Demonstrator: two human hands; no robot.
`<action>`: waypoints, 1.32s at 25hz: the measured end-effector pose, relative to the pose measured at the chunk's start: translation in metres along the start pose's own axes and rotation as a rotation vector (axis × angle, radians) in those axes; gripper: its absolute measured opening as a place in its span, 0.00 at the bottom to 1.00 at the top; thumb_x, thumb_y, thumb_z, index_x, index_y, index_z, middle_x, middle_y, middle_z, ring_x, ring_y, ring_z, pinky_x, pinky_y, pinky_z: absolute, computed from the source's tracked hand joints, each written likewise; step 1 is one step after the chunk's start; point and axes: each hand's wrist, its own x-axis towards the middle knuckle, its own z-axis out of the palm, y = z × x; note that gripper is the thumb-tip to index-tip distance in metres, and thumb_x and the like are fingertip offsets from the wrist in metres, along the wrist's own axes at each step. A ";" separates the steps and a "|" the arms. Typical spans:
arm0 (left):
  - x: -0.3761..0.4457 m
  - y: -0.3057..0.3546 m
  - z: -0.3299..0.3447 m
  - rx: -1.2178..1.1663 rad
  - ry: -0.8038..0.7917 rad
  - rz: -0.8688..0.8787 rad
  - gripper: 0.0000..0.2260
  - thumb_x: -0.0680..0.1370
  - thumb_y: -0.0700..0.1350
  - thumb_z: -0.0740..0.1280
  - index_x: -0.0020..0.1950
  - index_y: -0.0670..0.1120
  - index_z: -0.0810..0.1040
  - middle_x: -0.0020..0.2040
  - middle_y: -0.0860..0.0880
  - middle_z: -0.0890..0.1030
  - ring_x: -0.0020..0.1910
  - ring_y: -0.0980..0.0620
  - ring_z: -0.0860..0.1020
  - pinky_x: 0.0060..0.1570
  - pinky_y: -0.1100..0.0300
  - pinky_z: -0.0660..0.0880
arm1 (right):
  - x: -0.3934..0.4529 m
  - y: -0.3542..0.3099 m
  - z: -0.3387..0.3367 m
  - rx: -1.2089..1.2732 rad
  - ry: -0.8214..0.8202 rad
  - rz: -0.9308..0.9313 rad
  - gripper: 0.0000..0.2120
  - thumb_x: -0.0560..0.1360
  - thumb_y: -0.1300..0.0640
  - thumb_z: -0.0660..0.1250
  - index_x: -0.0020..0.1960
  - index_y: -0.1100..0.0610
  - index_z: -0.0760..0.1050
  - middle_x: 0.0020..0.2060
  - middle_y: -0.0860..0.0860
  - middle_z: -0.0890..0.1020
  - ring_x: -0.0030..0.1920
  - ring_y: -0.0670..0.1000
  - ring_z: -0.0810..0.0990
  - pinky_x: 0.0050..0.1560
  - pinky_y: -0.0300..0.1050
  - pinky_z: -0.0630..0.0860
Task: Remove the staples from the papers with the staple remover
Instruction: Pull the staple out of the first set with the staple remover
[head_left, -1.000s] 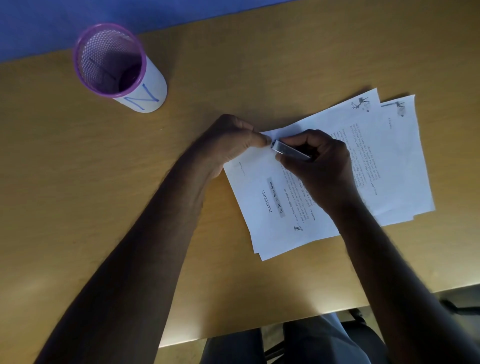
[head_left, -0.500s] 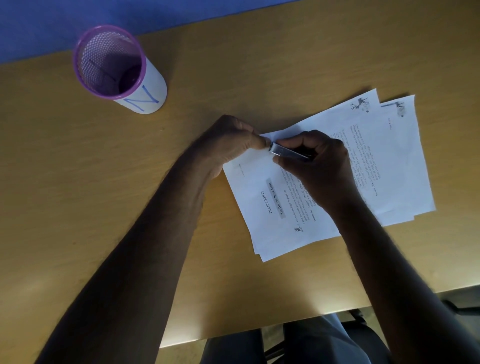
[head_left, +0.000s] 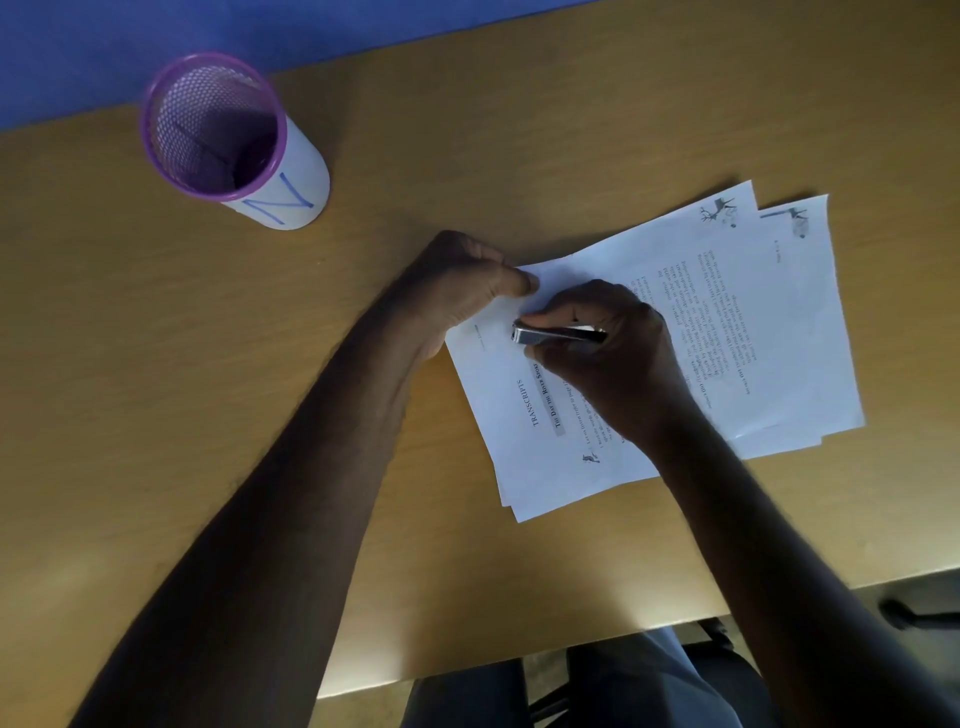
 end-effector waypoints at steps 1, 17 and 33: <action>0.000 0.000 0.000 -0.004 -0.004 0.002 0.15 0.72 0.43 0.78 0.51 0.32 0.84 0.41 0.39 0.81 0.41 0.50 0.74 0.38 0.59 0.67 | -0.002 0.000 0.001 -0.010 0.004 -0.013 0.14 0.70 0.61 0.80 0.47 0.43 0.84 0.48 0.44 0.87 0.50 0.43 0.85 0.52 0.39 0.81; 0.003 -0.001 -0.003 0.021 -0.039 0.001 0.07 0.74 0.42 0.77 0.48 0.38 0.88 0.37 0.49 0.88 0.28 0.61 0.81 0.26 0.73 0.70 | 0.009 0.006 -0.005 -0.002 0.092 0.082 0.10 0.73 0.58 0.79 0.52 0.48 0.85 0.48 0.47 0.87 0.47 0.41 0.86 0.50 0.39 0.82; 0.011 -0.007 -0.003 0.011 -0.048 -0.002 0.19 0.72 0.43 0.78 0.56 0.30 0.82 0.53 0.35 0.85 0.45 0.49 0.78 0.44 0.58 0.69 | 0.009 0.002 -0.002 0.134 0.074 0.158 0.10 0.71 0.61 0.80 0.50 0.50 0.87 0.44 0.41 0.88 0.46 0.37 0.86 0.48 0.34 0.80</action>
